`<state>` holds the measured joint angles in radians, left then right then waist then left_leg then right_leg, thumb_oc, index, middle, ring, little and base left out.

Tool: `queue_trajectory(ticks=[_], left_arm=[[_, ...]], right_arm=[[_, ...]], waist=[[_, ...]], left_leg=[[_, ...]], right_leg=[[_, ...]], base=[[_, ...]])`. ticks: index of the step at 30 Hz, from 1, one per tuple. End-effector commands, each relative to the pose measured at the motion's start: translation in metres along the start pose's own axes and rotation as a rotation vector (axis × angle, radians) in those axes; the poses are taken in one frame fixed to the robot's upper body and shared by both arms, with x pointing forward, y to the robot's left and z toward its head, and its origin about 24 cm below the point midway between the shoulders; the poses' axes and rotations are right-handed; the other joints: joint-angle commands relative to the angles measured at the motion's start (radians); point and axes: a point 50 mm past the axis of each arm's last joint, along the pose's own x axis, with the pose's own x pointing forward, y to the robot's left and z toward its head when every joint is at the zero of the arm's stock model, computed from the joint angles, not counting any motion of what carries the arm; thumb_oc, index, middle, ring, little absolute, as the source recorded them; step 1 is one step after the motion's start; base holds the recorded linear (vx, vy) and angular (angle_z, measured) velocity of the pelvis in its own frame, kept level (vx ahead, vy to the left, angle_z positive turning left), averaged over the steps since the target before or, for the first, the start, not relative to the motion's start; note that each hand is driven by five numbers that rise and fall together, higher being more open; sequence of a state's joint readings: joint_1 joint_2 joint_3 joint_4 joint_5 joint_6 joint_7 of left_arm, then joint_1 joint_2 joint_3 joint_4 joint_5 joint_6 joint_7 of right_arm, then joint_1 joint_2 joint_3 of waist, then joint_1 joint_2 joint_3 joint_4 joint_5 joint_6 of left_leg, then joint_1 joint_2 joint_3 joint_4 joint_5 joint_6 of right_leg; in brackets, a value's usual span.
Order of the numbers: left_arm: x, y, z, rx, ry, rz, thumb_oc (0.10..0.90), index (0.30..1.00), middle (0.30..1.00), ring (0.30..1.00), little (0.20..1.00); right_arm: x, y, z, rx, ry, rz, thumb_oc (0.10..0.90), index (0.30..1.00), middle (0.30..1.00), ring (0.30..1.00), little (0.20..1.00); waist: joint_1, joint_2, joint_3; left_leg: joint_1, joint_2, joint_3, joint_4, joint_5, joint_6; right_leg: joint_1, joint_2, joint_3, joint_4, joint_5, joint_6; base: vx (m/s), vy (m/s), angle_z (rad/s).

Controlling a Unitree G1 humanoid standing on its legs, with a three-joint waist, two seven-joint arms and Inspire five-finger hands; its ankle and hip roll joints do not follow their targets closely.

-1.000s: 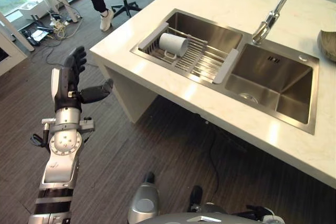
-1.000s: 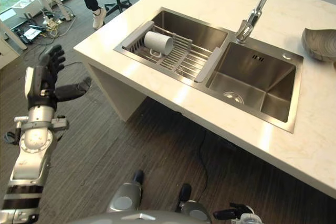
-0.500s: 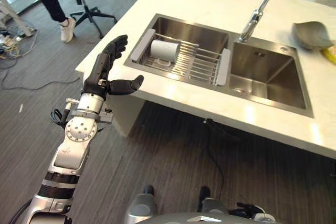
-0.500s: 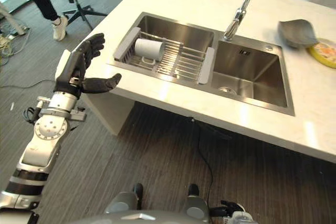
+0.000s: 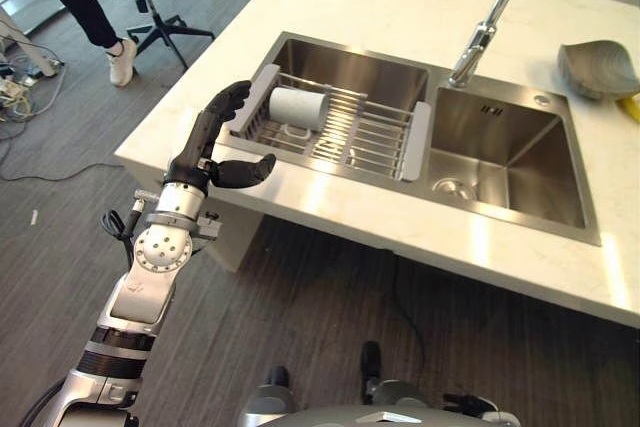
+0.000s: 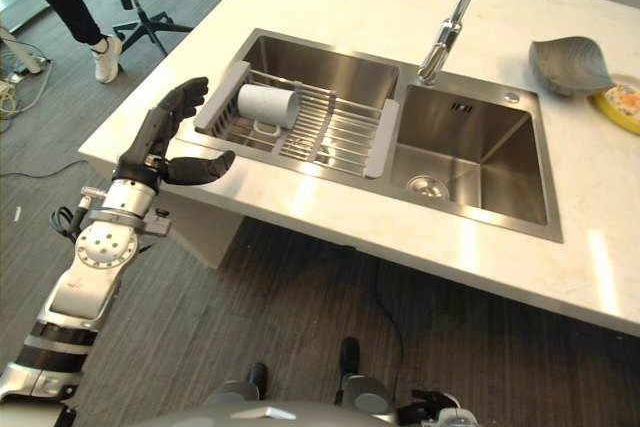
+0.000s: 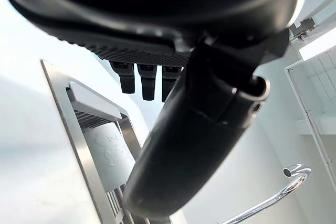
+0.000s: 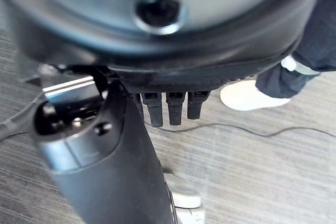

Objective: Place the dishes in the dishwasher.

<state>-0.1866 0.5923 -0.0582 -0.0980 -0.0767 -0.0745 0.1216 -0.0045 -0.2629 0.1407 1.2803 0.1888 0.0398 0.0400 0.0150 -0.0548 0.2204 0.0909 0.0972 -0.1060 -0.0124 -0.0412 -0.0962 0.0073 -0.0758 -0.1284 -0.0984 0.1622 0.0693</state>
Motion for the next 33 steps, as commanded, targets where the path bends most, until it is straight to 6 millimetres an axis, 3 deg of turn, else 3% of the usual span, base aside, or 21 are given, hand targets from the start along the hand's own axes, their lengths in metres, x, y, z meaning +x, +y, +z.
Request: queue_trajectory(ticks=[1,3,4,5,6,7,9,10,13,14,19,29,33], left_arm=[[0.024,0.015,0.062,0.016,-0.319,0.082,0.8,0.9,0.9,0.9,0.9],[0.024,0.014,0.061,0.015,-0.313,0.077,0.8,0.9,0.9,0.9,0.9],[0.024,0.012,0.06,0.011,-0.307,0.07,0.8,0.9,0.9,0.9,0.9],[0.024,0.012,0.06,0.011,-0.307,0.07,0.8,0.9,0.9,0.9,0.9],[0.025,0.011,0.06,0.006,-0.304,0.068,0.8,0.9,0.9,0.9,0.9],[0.025,0.011,0.06,0.006,-0.304,0.068,0.8,0.9,0.9,0.9,0.9],[0.025,0.012,0.058,0.004,-0.298,0.078,0.8,0.9,0.9,0.9,0.9],[0.028,0.013,0.057,0.024,-0.291,0.081,0.8,0.9,0.9,0.9,0.9],[0.025,0.012,0.052,0.055,-0.269,0.059,0.8,0.9,0.9,0.9,0.9],[0.023,0.013,0.051,0.07,-0.266,0.058,0.8,0.9,0.9,0.9,0.9],[0.029,0.007,0.053,0.071,-0.276,0.021,0.8,0.9,0.9,0.9,0.9],[0.032,0.01,0.047,0.114,-0.245,0.006,0.8,0.9,0.9,0.9,0.9],[0.043,0.011,0.058,0.247,-0.291,-0.031,0.8,0.9,0.9,0.9,0.9]], right_arm=[[-0.001,-0.013,0.005,-0.044,-0.029,-0.036,0.8,0.9,0.9,0.9,0.9],[-0.001,-0.012,0.007,-0.038,-0.041,-0.035,0.8,0.9,0.9,0.9,0.9],[-0.002,-0.013,0.008,-0.032,-0.051,-0.038,0.8,0.9,0.9,0.9,0.9],[-0.002,-0.013,0.008,-0.032,-0.051,-0.038,0.8,0.9,0.9,0.9,0.9],[-0.002,-0.016,0.01,-0.033,-0.067,-0.05,0.8,0.9,0.9,0.9,0.9],[-0.002,-0.016,0.01,-0.033,-0.067,-0.05,0.8,0.9,0.9,0.9,0.9],[-0.002,-0.018,0.016,-0.041,-0.084,-0.057,0.8,0.9,0.9,0.9,0.9],[-0.003,-0.023,0.021,-0.041,-0.092,-0.078,0.8,0.9,0.9,0.9,0.9],[-0.003,-0.027,0.02,-0.037,-0.078,-0.081,0.8,0.9,0.9,0.9,0.9],[-0.003,-0.03,0.016,-0.039,-0.067,-0.092,0.8,0.9,0.9,0.9,0.9],[-0.002,-0.02,0.01,-0.009,-0.055,-0.06,0.8,0.9,0.9,0.9,0.9],[-0.002,-0.013,-0.009,-0.02,0.008,-0.031,0.8,0.9,0.9,0.9,0.9],[-0.003,-0.018,-0.01,-0.018,0.011,-0.038,0.8,0.9,0.9,0.9,0.9]], waist=[[0.015,-0.007,-0.039],[0.013,-0.007,-0.042],[0.011,-0.007,-0.041],[0.009,-0.007,-0.039],[0.025,-0.008,-0.01],[0.025,-0.008,-0.01],[0.034,-0.01,0.015],[0.044,-0.007,0.02],[0.056,0.023,-0.013],[0.057,0.03,-0.02],[0.023,0.039,-0.063],[0.014,0.019,-0.098],[-0.001,0.018,-0.109]], left_leg=[[-0.041,0.009,-0.057,0.073,-0.064,-0.015],[-0.038,0.023,-0.062,0.085,-0.064,-0.025],[-0.058,0.035,-0.065,0.164,-0.056,-0.043],[-0.063,0.035,-0.068,0.174,-0.06,-0.044],[-0.142,0.021,-0.08,0.359,0.027,-0.047],[-0.142,0.021,-0.08,0.359,0.027,-0.047],[-0.223,-0.016,-0.095,0.504,0.059,-0.033],[-0.296,-0.022,-0.092,0.464,0.052,-0.032],[-0.268,0.008,-0.092,0.199,0.043,-0.028],[-0.253,0.018,-0.09,0.163,0.08,-0.036],[-0.154,0.02,-0.036,0.032,0.065,-0.026],[-0.068,-0.001,0.03,-0.058,0.054,0.006],[-0.048,-0.005,0.063,-0.07,0.042,0.01]], right_leg=[[-0.063,-0.069,0.011,0.201,-0.185,0.108],[-0.055,-0.06,0.001,0.212,-0.201,0.1],[-0.023,-0.047,-0.02,0.213,-0.225,0.077],[-0.021,-0.046,-0.022,0.212,-0.225,0.077],[0.017,-0.038,-0.03,0.206,-0.233,0.047],[0.017,-0.038,-0.03,0.206,-0.233,0.047],[0.037,-0.033,-0.032,0.201,-0.241,0.03],[0.054,-0.032,-0.029,0.19,-0.253,0.036],[0.066,-0.023,-0.012,0.179,-0.277,0.061],[0.073,-0.018,-0.005,0.183,-0.289,0.063],[0.055,-0.051,0.016,0.197,-0.263,0.091],[0.059,-0.094,0.05,0.128,-0.209,0.13],[0.052,-0.106,0.068,0.09,-0.176,0.144]], base=[[0.15,-0.213,0.42],[0.14,-0.194,0.35],[0.09,-0.138,0.32],[0.14,-0.28,0.51],[0.04,-0.142,0.37],[0.03,-0.188,0.38],[0.04,-0.089,0.22],[0.16,-0.016,0.08],[0.25,0.093,-0.02],[0.17,0.135,-0.13],[0.11,0.162,-0.29],[0.05,0.092,-0.31],[0.03,0.055,-0.15]])
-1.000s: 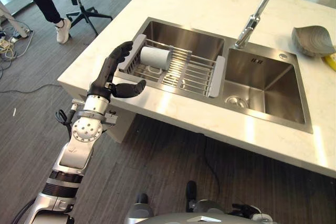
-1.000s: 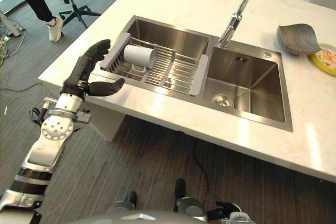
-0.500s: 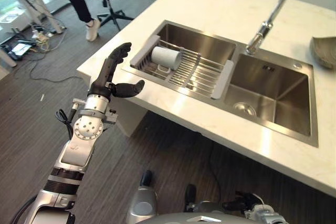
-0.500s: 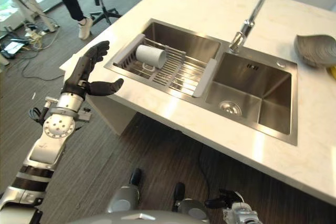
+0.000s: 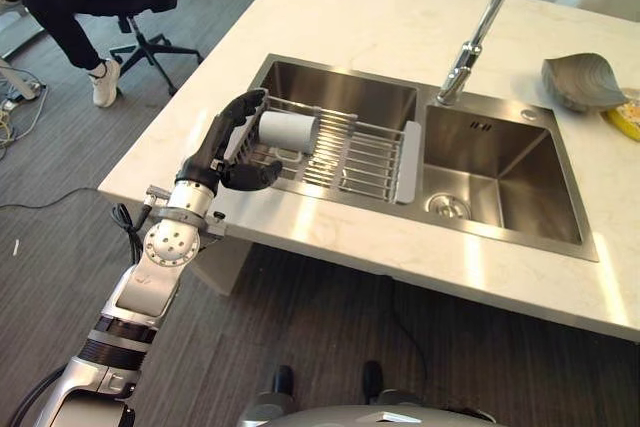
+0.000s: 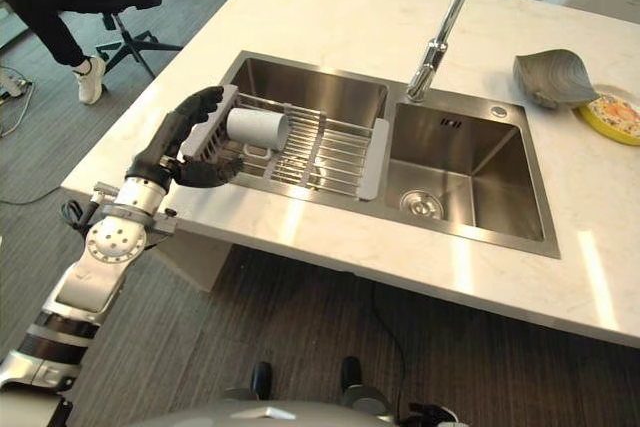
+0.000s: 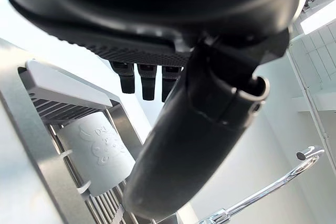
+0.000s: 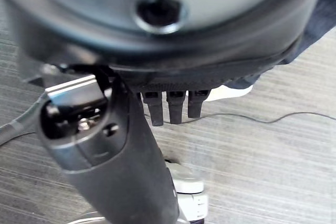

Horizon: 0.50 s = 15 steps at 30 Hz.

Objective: Place the dishes in the dishwasher.

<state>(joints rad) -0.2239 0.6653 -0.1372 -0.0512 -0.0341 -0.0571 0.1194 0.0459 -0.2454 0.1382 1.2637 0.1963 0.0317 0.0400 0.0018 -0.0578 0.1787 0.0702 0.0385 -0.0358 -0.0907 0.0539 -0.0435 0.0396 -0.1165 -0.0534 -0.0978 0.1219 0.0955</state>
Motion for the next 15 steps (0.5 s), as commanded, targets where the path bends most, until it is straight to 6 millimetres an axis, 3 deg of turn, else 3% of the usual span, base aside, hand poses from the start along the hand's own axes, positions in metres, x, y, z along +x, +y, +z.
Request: queue_trajectory(ticks=[1,7,10,15], left_arm=[[0.038,0.026,0.064,0.181,-0.315,0.059,0.8,0.9,0.9,0.9,0.9],[0.057,0.039,0.062,0.436,-0.28,0.043,0.8,0.9,0.9,0.9,0.9],[0.056,0.046,0.054,0.492,-0.245,0.066,0.8,0.9,0.9,0.9,0.9],[0.065,0.05,0.042,0.597,-0.178,0.054,0.8,0.9,0.9,0.9,0.9]], right_arm=[[-0.002,-0.025,0.007,-0.04,-0.015,-0.052,0.8,0.9,0.9,0.9,0.9],[-0.002,-0.026,0.011,-0.069,-0.024,-0.041,0.8,0.9,0.9,0.9,0.9],[-0.002,-0.024,0.016,-0.08,-0.061,-0.028,0.8,0.9,0.9,0.9,0.9],[-0.002,-0.02,0.005,-0.038,-0.036,-0.017,0.8,0.9,0.9,0.9,0.9]], waist=[[0.01,0.021,-0.068],[-0.003,0.028,-0.078],[-0.005,0.026,-0.081],[-0.028,0.032,-0.088]], left_leg=[[-0.023,0.054,0.002,0.006,-0.054,-0.043],[0.012,0.064,0.059,0.003,-0.078,-0.049],[0.017,0.066,0.075,0.003,-0.073,-0.051],[0.028,0.073,0.098,0.003,-0.076,-0.053]], right_leg=[[0.02,-0.067,-0.005,0.079,-0.128,0.122],[0.027,-0.075,0.009,0.018,-0.092,0.145],[0.019,-0.074,0.019,0.012,-0.076,0.148],[0.011,-0.071,0.034,0.011,-0.073,0.151]], base=[[0.02,0.035,-0.15],[0.03,0.015,-0.32],[0.01,-0.007,-0.44],[0.03,-0.009,-0.19]])
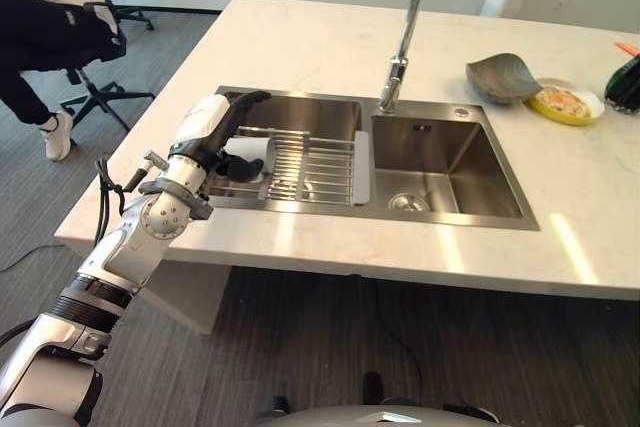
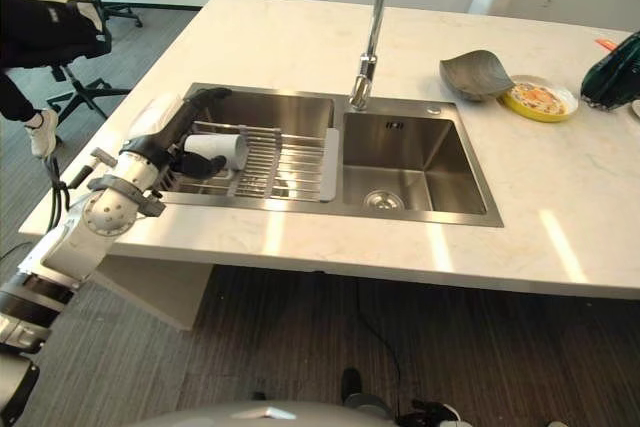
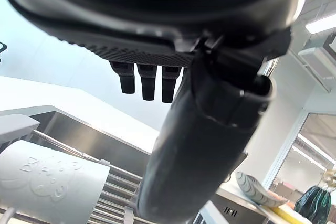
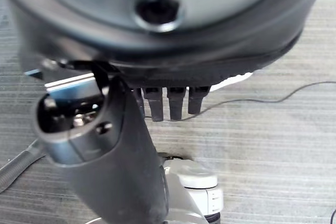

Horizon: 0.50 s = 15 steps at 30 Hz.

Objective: Place the dishes in the dishwasher.

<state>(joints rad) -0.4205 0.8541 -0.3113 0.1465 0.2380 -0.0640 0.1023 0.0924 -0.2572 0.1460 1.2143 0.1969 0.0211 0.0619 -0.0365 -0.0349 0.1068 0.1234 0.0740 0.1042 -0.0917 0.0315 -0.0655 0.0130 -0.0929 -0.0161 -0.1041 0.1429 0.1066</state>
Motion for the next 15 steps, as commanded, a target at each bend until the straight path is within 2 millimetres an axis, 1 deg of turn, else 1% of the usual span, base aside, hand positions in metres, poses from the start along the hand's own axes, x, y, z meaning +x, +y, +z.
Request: queue_trajectory(ticks=[1,2,3,4,5,6,7,8,10,11,15], left_arm=[[0.035,0.056,0.019,0.173,-0.074,0.186,0.8,0.9,0.9,0.9,0.9],[0.035,0.056,0.019,0.174,-0.076,0.186,0.8,0.9,0.9,0.9,0.9],[0.036,0.056,0.011,0.219,-0.035,0.167,0.8,0.9,0.9,0.9,0.9],[0.037,0.056,0.011,0.219,-0.036,0.167,0.8,0.9,0.9,0.9,0.9],[0.039,0.056,0.002,0.255,0.016,0.149,0.8,0.9,0.9,0.9,0.9],[0.039,0.056,0.002,0.255,0.015,0.149,0.8,0.9,0.9,0.9,0.9],[0.04,0.055,-0.002,0.27,0.035,0.142,0.8,0.9,0.9,0.9,0.9],[0.041,0.053,-0.011,0.297,0.085,0.135,0.8,0.9,0.9,0.9,0.9],[0.041,0.052,-0.015,0.309,0.104,0.135,0.8,0.9,0.9,0.9,0.9],[0.041,0.048,-0.023,0.339,0.144,0.125,0.8,0.9,0.9,0.9,0.9],[0.04,0.047,-0.029,0.386,0.174,0.135,0.8,0.9,0.9,0.9,0.9]], right_arm=[[-0.001,-0.022,0.007,-0.012,-0.005,-0.053,0.8,0.9,0.9,0.9,0.9],[-0.001,-0.022,0.007,-0.011,-0.005,-0.053,0.8,0.9,0.9,0.9,0.9],[-0.002,-0.023,0.003,0.003,0.007,-0.059,0.8,0.9,0.9,0.9,0.9],[-0.002,-0.023,0.003,0.004,0.007,-0.058,0.8,0.9,0.9,0.9,0.9],[-0.002,-0.024,0.001,0.016,0.013,-0.063,0.8,0.9,0.9,0.9,0.9],[-0.002,-0.024,0.001,0.017,0.013,-0.063,0.8,0.9,0.9,0.9,0.9],[-0.002,-0.024,0.0,0.017,0.015,-0.063,0.8,0.9,0.9,0.9,0.9],[-0.002,-0.025,-0.002,0.016,0.02,-0.063,0.8,0.9,0.9,0.9,0.9],[-0.002,-0.024,-0.002,0.014,0.02,-0.061,0.8,0.9,0.9,0.9,0.9],[-0.002,-0.023,-0.002,0.011,0.019,-0.061,0.8,0.9,0.9,0.9,0.9],[-0.002,-0.021,-0.001,0.006,0.017,-0.06,0.8,0.9,0.9,0.9,0.9]], waist=[[0.001,0.013,-0.016],[0.002,0.013,-0.016],[-0.003,0.016,-0.015],[-0.002,0.015,-0.015],[-0.008,0.018,-0.015],[-0.007,0.017,-0.015],[-0.009,0.018,-0.014],[-0.013,0.018,-0.013],[-0.014,0.018,-0.013],[-0.018,0.017,-0.012],[-0.018,0.017,-0.012]], left_leg=[[-0.024,0.039,-0.038,0.004,-0.055,-0.033],[-0.024,0.039,-0.038,0.004,-0.055,-0.033],[-0.024,0.04,-0.035,0.004,-0.054,-0.033],[-0.024,0.04,-0.035,0.004,-0.054,-0.033],[-0.024,0.04,-0.034,0.004,-0.054,-0.033],[-0.024,0.04,-0.034,0.004,-0.054,-0.034],[-0.024,0.04,-0.034,0.004,-0.055,-0.033],[-0.023,0.04,-0.033,0.004,-0.056,-0.033],[-0.022,0.04,-0.033,0.004,-0.056,-0.033],[-0.022,0.04,-0.03,0.004,-0.058,-0.033],[-0.022,0.041,-0.03,0.004,-0.059,-0.033]], right_leg=[[0.035,-0.093,-0.001,0.017,-0.095,0.142],[0.035,-0.093,-0.001,0.017,-0.095,0.142],[0.033,-0.094,-0.002,0.017,-0.095,0.143],[0.033,-0.094,-0.002,0.017,-0.095,0.143],[0.032,-0.094,-0.001,0.017,-0.095,0.144],[0.032,-0.094,-0.001,0.017,-0.095,0.144],[0.032,-0.094,-0.001,0.017,-0.095,0.144],[0.031,-0.095,0.001,0.017,-0.095,0.144],[0.031,-0.095,0.002,0.017,-0.096,0.143],[0.031,-0.095,0.003,0.017,-0.095,0.143],[0.03,-0.096,0.001,0.017,-0.096,0.141]], base=[[0.01,-0.002,-0.08],[0.01,-0.009,-0.07],[0.0,-0.004,-0.04],[0.01,-0.006,-0.09],[0.01,-0.002,-0.11],[0.01,-0.001,-0.13],[0.01,-0.005,-0.1],[0.01,-0.006,-0.06],[0.0,0.0,0.0],[0.0,0.0,0.0],[0.0,0.0,0.0]])
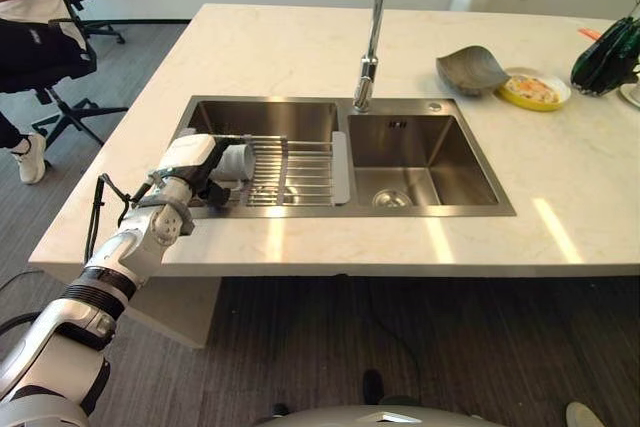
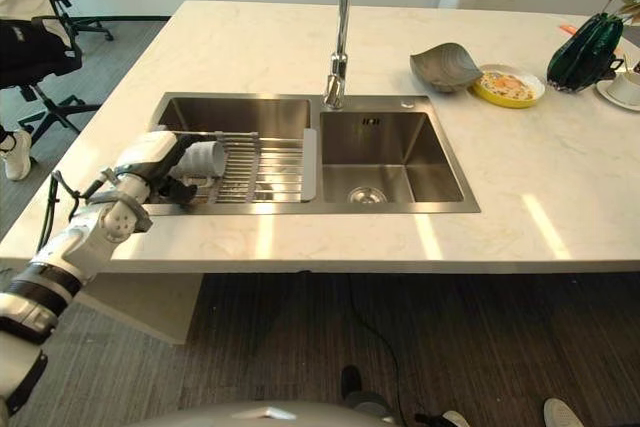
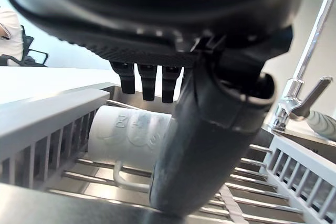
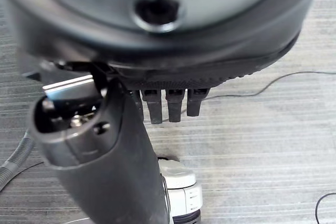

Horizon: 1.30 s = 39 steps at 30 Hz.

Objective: Place the dishes in the dishwasher.

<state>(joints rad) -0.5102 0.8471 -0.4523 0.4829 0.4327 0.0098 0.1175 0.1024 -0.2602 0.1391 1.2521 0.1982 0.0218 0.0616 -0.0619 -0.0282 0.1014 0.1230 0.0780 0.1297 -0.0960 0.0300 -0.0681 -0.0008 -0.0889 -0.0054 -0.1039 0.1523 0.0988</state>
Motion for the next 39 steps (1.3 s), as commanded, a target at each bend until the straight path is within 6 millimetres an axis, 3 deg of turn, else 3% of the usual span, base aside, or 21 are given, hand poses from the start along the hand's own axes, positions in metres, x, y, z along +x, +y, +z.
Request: queue_trajectory(ticks=[1,16,27,39], left_arm=[[0.024,0.084,0.015,0.097,-0.035,0.317,0.8,0.9,0.9,0.9,0.9],[0.036,0.061,0.011,0.189,0.03,0.276,0.8,0.9,0.9,0.9,0.9],[0.044,0.068,-0.007,0.252,0.149,0.268,0.8,0.9,0.9,0.9,0.9],[0.045,0.074,-0.025,0.183,0.259,0.239,0.8,0.9,0.9,0.9,0.9]], right_arm=[[-0.001,-0.016,0.013,-0.006,-0.031,-0.047,0.8,0.9,0.9,0.9,0.9],[0.0,-0.014,0.022,-0.016,-0.068,-0.064,0.8,0.9,0.9,0.9,0.9],[0.0,-0.015,0.02,0.001,-0.061,-0.082,0.8,0.9,0.9,0.9,0.9],[0.001,-0.013,0.025,0.013,-0.061,-0.087,0.8,0.9,0.9,0.9,0.9]], waist=[[0.007,0.01,-0.007],[-0.009,0.009,-0.018],[-0.032,0.007,-0.008],[-0.045,-0.004,0.02]], left_leg=[[-0.021,0.036,-0.057,0.009,-0.059,-0.03],[-0.012,0.038,-0.049,0.009,-0.068,-0.029],[-0.009,0.043,-0.021,0.009,-0.083,-0.028],[-0.017,0.049,0.013,0.009,-0.082,-0.028]], right_leg=[[0.044,-0.101,-0.011,0.017,-0.106,0.148],[0.045,-0.101,-0.013,0.017,-0.108,0.148],[0.02,-0.097,0.017,0.017,-0.102,0.158],[-0.02,-0.088,0.043,0.017,-0.081,0.163]], base=[[0.0,0.0,0.0],[0.01,0.002,0.0],[0.0,0.007,-0.08],[-0.01,0.006,-0.13]])
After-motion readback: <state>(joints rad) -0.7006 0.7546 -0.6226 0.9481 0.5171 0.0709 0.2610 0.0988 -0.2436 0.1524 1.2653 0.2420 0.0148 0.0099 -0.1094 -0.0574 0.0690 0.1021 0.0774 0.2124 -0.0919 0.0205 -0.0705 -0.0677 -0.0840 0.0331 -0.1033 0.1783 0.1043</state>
